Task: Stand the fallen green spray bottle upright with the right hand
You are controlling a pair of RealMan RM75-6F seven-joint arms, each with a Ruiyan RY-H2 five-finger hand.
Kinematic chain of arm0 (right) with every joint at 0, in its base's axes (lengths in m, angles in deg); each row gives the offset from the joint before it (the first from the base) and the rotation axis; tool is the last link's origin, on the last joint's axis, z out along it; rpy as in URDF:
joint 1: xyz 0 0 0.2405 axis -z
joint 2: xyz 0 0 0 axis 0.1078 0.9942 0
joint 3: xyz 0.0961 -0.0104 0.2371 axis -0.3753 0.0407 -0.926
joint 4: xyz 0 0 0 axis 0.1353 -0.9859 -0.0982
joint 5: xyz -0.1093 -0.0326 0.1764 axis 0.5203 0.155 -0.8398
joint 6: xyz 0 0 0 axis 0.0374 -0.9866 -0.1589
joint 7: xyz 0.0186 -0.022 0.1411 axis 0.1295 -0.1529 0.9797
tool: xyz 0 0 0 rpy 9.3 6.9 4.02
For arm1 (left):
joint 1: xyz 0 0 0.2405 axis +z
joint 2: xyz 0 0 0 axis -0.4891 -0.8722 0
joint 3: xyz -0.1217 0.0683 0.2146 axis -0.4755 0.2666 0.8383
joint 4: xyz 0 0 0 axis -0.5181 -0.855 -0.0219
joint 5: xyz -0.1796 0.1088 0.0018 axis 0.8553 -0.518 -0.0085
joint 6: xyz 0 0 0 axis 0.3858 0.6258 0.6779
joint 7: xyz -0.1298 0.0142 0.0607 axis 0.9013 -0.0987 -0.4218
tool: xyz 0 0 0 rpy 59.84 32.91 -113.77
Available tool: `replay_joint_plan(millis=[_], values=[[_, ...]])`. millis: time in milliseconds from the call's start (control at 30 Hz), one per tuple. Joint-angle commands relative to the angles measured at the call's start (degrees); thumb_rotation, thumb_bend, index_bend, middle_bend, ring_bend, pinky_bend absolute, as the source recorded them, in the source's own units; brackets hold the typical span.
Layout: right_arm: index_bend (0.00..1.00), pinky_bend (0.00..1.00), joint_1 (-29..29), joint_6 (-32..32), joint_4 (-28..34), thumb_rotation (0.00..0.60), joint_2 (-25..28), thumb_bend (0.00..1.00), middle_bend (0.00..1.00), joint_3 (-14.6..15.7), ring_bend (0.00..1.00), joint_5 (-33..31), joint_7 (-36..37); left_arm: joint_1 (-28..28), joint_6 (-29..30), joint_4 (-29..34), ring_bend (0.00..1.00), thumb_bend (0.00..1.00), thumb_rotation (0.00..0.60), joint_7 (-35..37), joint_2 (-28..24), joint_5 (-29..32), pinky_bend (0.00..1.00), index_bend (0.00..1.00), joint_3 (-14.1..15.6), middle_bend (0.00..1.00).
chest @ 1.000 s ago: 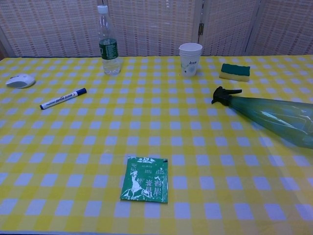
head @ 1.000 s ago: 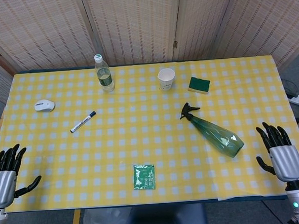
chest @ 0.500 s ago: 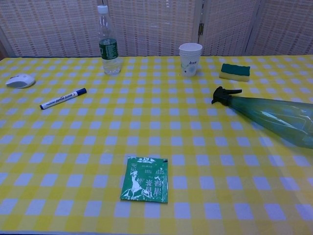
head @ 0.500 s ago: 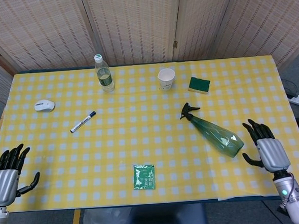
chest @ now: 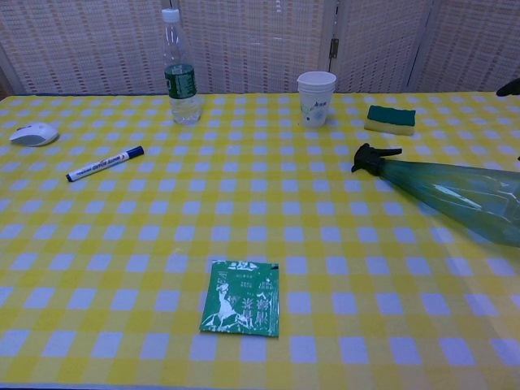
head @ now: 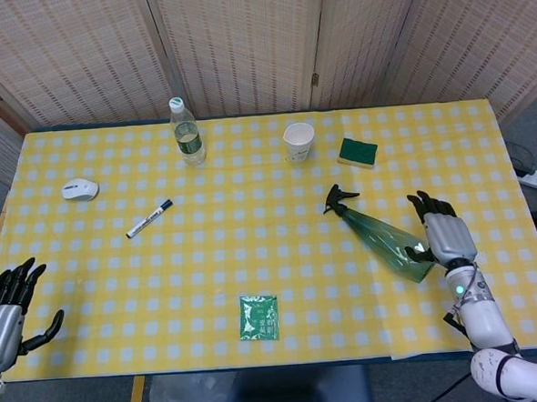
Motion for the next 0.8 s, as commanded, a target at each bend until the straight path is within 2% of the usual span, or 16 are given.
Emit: replay_joint_plan(millis=[33, 167, 367, 533, 800], values=[[0.0, 0.0, -13.89, -1.15, -4.27, 0.6, -8.06, 0.34, 0.0, -2.82, 0.05, -21.92, -13.94, 0.01, 0.39, -0.55, 0.01, 0.39, 0.118, 1.51, -0.31, -0.77, 0.0, 0.0, 0.25, 0.0], [0.01, 0.0, -18.28, -0.64, -9.92, 0.6, -13.0, 0.34, 0.01, -2.87, 0.06, -28.03, -16.75, -0.25, 0.24, -1.58, 0.01, 0.38, 0.116, 2.98, -0.22, -1.5, 0.0, 0.0, 0.53, 0.0], [0.03, 0.0, -22.66, -0.21, -16.76, 0.6, -19.28, 0.34, 0.03, -3.01, 0.05, -31.96, -19.18, -0.19, 0.81, -2.48, 0.01, 0.38, 0.117, 4.4, -0.04, -1.38, 0.0, 0.0, 0.3, 0.0], [0.05, 0.0, -24.64, 0.07, -20.75, 0.6, -21.82, 0.34, 0.05, -2.84, 0.06, -34.39, -21.09, 0.03, 1.25, -2.76, 0.01, 0.38, 0.119, 5.23, -0.18, -1.3, 0.0, 0.0, 0.28, 0.0], [0.21, 0.0, -24.87, 1.53, -25.18, 0.6, -23.71, 0.34, 0.15, -3.05, 0.14, -35.03, -20.56, -0.07, 0.99, -2.92, 0.01, 0.38, 0.118, 5.59, -0.26, -1.14, 0.0, 0.0, 0.31, 0.0]])
